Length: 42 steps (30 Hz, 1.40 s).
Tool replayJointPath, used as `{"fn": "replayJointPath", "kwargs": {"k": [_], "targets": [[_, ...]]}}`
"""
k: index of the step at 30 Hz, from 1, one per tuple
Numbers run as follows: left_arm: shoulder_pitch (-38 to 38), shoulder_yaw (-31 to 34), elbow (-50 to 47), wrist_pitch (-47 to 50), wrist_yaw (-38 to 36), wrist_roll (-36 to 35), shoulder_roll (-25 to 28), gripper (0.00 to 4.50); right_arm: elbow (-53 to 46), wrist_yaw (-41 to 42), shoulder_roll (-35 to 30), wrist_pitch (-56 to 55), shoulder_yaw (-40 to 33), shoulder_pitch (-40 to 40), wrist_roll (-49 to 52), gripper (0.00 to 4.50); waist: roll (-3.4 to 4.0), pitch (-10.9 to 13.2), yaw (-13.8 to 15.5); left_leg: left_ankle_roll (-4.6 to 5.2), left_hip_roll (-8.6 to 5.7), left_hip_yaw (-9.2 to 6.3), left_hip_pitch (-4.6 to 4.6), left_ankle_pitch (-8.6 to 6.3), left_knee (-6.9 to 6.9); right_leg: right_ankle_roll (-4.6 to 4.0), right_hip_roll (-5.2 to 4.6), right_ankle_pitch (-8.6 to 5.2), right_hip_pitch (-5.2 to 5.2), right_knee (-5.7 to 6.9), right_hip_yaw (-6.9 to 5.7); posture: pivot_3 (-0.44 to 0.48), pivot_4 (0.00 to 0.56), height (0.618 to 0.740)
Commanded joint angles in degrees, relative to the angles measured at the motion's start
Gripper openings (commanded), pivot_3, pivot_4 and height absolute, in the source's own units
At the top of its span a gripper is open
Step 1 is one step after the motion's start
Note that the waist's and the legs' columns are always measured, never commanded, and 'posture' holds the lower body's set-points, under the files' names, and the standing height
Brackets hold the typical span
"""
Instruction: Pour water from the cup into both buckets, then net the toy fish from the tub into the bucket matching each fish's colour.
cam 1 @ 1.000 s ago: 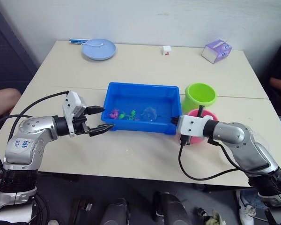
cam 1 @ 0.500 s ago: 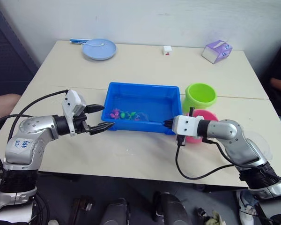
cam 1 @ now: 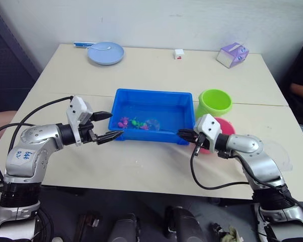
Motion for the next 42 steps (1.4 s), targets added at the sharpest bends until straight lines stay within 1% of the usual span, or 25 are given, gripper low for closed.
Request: {"fn": "replayJointPath", "kwargs": {"k": [1, 4, 8, 11, 14, 16, 19, 21, 23, 25, 27, 30, 31, 33, 34, 35, 39, 42], "targets": [[-1.8, 1.3, -0.9, -0.1, -0.1, -2.2, -0.5, 4.50, -5.7, -1.5, 0.1, 4.0, -4.4, 0.8, 4.6, 0.77, 0.00, 0.0, 0.0, 0.00, 0.00, 0.00, 0.00, 0.00, 0.00, 0.00, 0.00, 0.00, 0.00, 0.00, 0.00, 0.000, 0.150, 0.740], [-3.7, 0.2, -0.4, 0.8, -1.3, -3.7, -1.4, 4.50, -12.0, -3.5, 0.0, 9.5, -8.7, 3.0, 9.4, 0.77, 0.00, 0.0, 0.2, 0.00, 0.00, 0.00, 0.00, 0.00, 0.00, 0.00, -0.01, 0.00, 0.00, 0.00, 0.00, 0.000, 0.150, 0.740], [-7.1, -1.7, 0.4, 2.7, -3.6, -6.6, -3.9, 4.50, -20.6, -7.9, 0.1, 16.1, -15.3, 7.2, 15.5, 0.77, 0.00, 0.0, 0.5, 0.00, -0.03, -0.04, -0.03, 0.00, 0.00, 0.00, -0.02, 0.00, 0.01, -0.01, -0.01, 0.000, 0.150, 0.740], [-11.3, -5.4, 3.6, 1.7, -6.3, -6.0, -6.7, 4.50, -29.1, -12.3, -0.4, 21.1, -22.4, 11.9, 20.2, 0.77, 0.00, 0.0, 1.0, 0.00, -0.05, -0.03, -0.03, 0.00, 0.00, 0.00, -0.01, 0.00, 0.00, 0.00, -0.02, 0.000, 0.150, 0.740], [-14.7, -8.4, 7.6, 0.2, -9.2, -5.1, -9.0, 4.50, -35.3, -16.2, -1.1, 24.5, -29.0, 16.0, 23.5, 0.77, 0.00, 0.0, 1.3, 0.00, -0.05, 0.00, -0.03, 0.00, -0.01, 0.00, 0.08, 0.00, 0.00, 0.00, 0.00, 0.000, 0.150, 0.740], [-17.1, -10.6, 10.6, -1.2, -11.6, -4.5, -10.9, 4.50, -40.1, -18.5, -1.6, 26.6, -35.1, 19.9, 25.6, 0.77, 0.00, 0.0, 1.4, 0.00, -0.03, 0.06, -0.01, 0.00, -0.02, 0.00, 0.18, 0.00, 0.00, 0.00, 0.06, 0.000, 0.150, 0.740], [-21.2, -13.6, 16.4, -4.6, -15.1, -2.8, -14.6, 4.50, -47.3, -21.3, -1.5, 28.5, -46.4, 28.0, 29.1, 0.77, 0.00, 0.0, 1.7, 0.00, -0.02, 0.07, -0.03, 0.00, -0.04, 0.00, 0.29, 0.00, -0.01, -0.01, 0.05, 0.000, 0.150, 0.740], [-22.7, -14.3, 19.1, -6.2, -16.3, -2.0, -15.9, 4.50, -49.1, -22.4, -1.7, 28.6, -50.2, 31.2, 30.6, 0.77, 0.00, 0.0, 1.7, 0.00, -0.06, 0.10, -0.02, 0.00, -0.03, 0.01, 0.39, 0.00, 0.00, 0.00, 0.06, 0.000, 0.150, 0.740], [-24.3, -15.0, 21.7, -7.7, -17.7, -1.3, -17.5, 4.50, -51.1, -22.2, -2.2, 27.6, -54.1, 36.3, 29.5, 0.77, -0.01, 0.0, 1.5, 0.01, -0.06, 0.21, 0.03, 0.00, -0.03, 0.04, 0.40, 0.02, 0.01, 0.00, 0.17, 0.000, 0.150, 0.740], [-25.8, -15.7, 24.1, -9.1, -19.1, -0.7, -19.1, 4.50, -51.8, -20.6, -5.3, 21.3, -54.8, 43.6, 22.1, 0.77, 0.06, 0.0, 1.5, 0.01, -0.05, 0.30, 0.09, 0.00, -0.05, 0.04, 0.41, 0.02, 0.01, 0.03, 0.25, 0.000, 0.150, 0.740], [-26.6, -16.0, 25.7, -10.0, -20.0, -0.2, -19.9, 4.50, -51.8, -19.8, -7.7, 15.9, -53.5, 48.2, 16.2, 0.77, 0.05, 0.0, 1.4, 0.01, -0.04, 0.38, 0.14, 0.00, -0.11, 0.04, 0.42, 0.02, 0.00, 0.04, 0.30, 0.000, 0.150, 0.740], [-27.8, -15.9, 28.3, -11.4, -20.9, 0.8, -20.7, 4.50, -51.8, -21.1, -9.7, 9.2, -50.6, 51.4, 7.3, 0.77, 0.03, 0.0, 1.4, 0.01, 0.03, 0.46, 0.20, 0.00, -0.11, 0.04, 0.44, 0.02, 0.00, 0.03, 0.38, 0.000, 0.150, 0.740], [-28.4, -15.8, 29.3, -11.9, -21.1, 1.1, -21.0, 4.50, -51.8, -20.4, -13.2, 4.2, -48.9, 54.7, -2.9, 0.77, 0.03, 0.0, 1.4, 0.01, 0.05, 0.46, 0.19, 0.00, -0.10, 0.04, 0.43, 0.02, 0.00, 0.03, 0.39, 0.000, 0.150, 0.740], [-29.0, -15.6, 30.3, -12.4, -21.4, 1.4, -21.3, 4.50, -50.7, -16.8, -19.1, -5.2, -46.9, 60.3, -18.3, 0.77, 0.10, -0.1, 1.4, 0.01, 0.04, 0.45, 0.20, 0.00, -0.10, 0.04, 0.44, 0.02, 0.00, 0.05, 0.38, 0.000, 0.150, 0.740], [-29.1, -15.6, 30.6, -12.6, -21.5, 1.4, -21.3, 4.50, -50.3, -15.7, -20.2, -8.3, -46.2, 61.1, -21.4, 0.77, 0.23, -0.1, 1.5, 0.01, 0.03, 0.47, 0.18, 0.00, -0.06, 0.04, 0.44, 0.02, -0.01, 0.05, 0.40, 0.000, 0.150, 0.740], [-29.2, -15.5, 30.9, -12.8, -21.6, 1.5, -21.4, 4.50, -50.0, -15.9, -20.0, -9.6, -45.6, 60.9, -22.1, 0.77, 0.29, -0.1, 1.5, 0.01, -0.03, 0.52, 0.15, 0.00, -0.06, 0.04, 0.42, 0.02, -0.08, 0.08, 0.42, 0.000, 0.150, 0.740], [-29.6, -15.1, 31.9, -13.7, -21.5, 1.9, -21.5, 4.50, -44.8, -17.6, -20.4, -15.7, -46.7, 63.1, -32.0, 0.77, 0.01, -0.1, 1.6, 0.02, 0.03, 0.47, 0.15, 0.01, -0.10, 0.07, 0.49, 0.02, -0.05, -0.01, 0.40, 0.000, 0.150, 0.740], [-29.3, -14.5, 31.7, -13.8, -21.3, 2.0, -21.1, 4.50, -42.3, -18.1, -18.3, -19.9, -48.4, 59.3, -31.3, 0.77, 0.00, 0.0, 1.6, 0.02, 0.00, 0.44, 0.13, 0.01, -0.07, 0.07, 0.46, 0.02, -0.01, -0.02, 0.37, 0.000, 0.150, 0.740]]}}
